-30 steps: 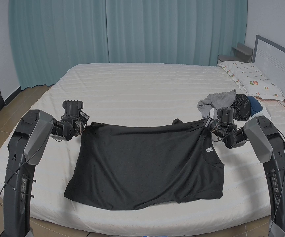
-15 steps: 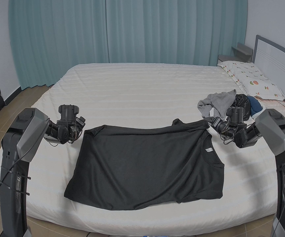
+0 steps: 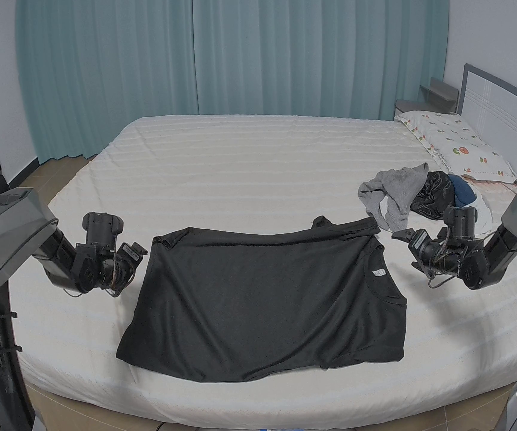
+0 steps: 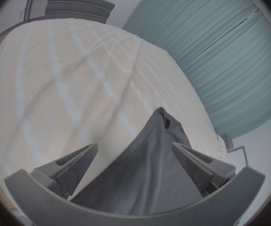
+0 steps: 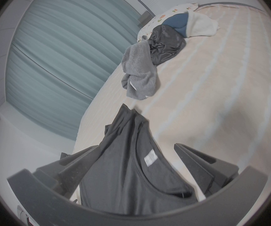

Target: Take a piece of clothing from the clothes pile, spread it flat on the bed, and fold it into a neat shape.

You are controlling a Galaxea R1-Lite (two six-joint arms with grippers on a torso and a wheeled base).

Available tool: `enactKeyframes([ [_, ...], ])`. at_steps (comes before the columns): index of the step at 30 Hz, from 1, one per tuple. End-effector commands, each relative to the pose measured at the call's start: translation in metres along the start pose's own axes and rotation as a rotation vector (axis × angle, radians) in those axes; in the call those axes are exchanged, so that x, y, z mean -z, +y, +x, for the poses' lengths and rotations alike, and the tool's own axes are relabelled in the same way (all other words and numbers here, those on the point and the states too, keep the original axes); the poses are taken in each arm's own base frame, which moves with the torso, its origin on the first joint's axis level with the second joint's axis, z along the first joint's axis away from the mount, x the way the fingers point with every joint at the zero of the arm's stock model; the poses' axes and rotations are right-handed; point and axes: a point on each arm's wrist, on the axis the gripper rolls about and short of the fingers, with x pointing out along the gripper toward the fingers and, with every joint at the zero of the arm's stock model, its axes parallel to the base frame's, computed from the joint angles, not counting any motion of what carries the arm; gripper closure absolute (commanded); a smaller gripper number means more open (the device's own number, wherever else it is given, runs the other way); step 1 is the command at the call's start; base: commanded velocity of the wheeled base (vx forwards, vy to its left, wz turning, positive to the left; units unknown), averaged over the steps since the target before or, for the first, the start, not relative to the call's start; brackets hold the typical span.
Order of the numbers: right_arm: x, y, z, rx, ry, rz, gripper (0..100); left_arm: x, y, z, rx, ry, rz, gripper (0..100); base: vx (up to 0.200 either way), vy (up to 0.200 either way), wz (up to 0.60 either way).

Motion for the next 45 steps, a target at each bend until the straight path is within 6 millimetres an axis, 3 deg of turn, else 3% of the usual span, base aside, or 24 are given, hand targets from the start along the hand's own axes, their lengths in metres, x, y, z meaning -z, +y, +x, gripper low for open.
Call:
enactKeyframes([
  [1,0.014,-0.004,-0.055,-0.034,0.002,0.056,0,0.015,0.015,-0.069,0.089,0.078,-0.016,0,-0.200,0.000,0.00],
  [6,0.025,-0.016,-0.058,-0.011,0.031,0.069,0,0.032,0.043,-0.080,0.008,0.141,0.000,0,-0.200,0.000,0.00],
  [12,0.030,-0.020,-0.056,-0.018,0.073,0.074,0,0.046,0.058,-0.084,-0.048,0.185,0.050,0,-0.167,0.000,0.00],
  [21,0.032,-0.023,-0.055,-0.012,0.085,0.078,0,0.053,0.059,-0.076,-0.066,0.201,0.080,0,0.000,0.000,0.00],
  [30,0.041,-0.025,-0.055,0.004,0.114,0.068,0,0.059,0.062,-0.056,-0.037,0.181,0.082,0,0.000,0.000,0.00],
  [31,0.043,-0.026,-0.055,0.007,0.120,0.062,0,0.061,0.062,-0.055,-0.040,0.180,0.085,100,0.000,0.000,0.00],
  [37,0.053,-0.030,-0.059,0.027,0.157,-0.012,0,0.066,0.061,-0.055,-0.050,0.155,0.100,100,0.000,0.000,0.00],
  [45,0.075,-0.034,-0.050,0.050,0.233,-0.043,0,0.056,0.052,-0.063,-0.004,0.092,0.044,100,0.000,0.000,0.00],
])
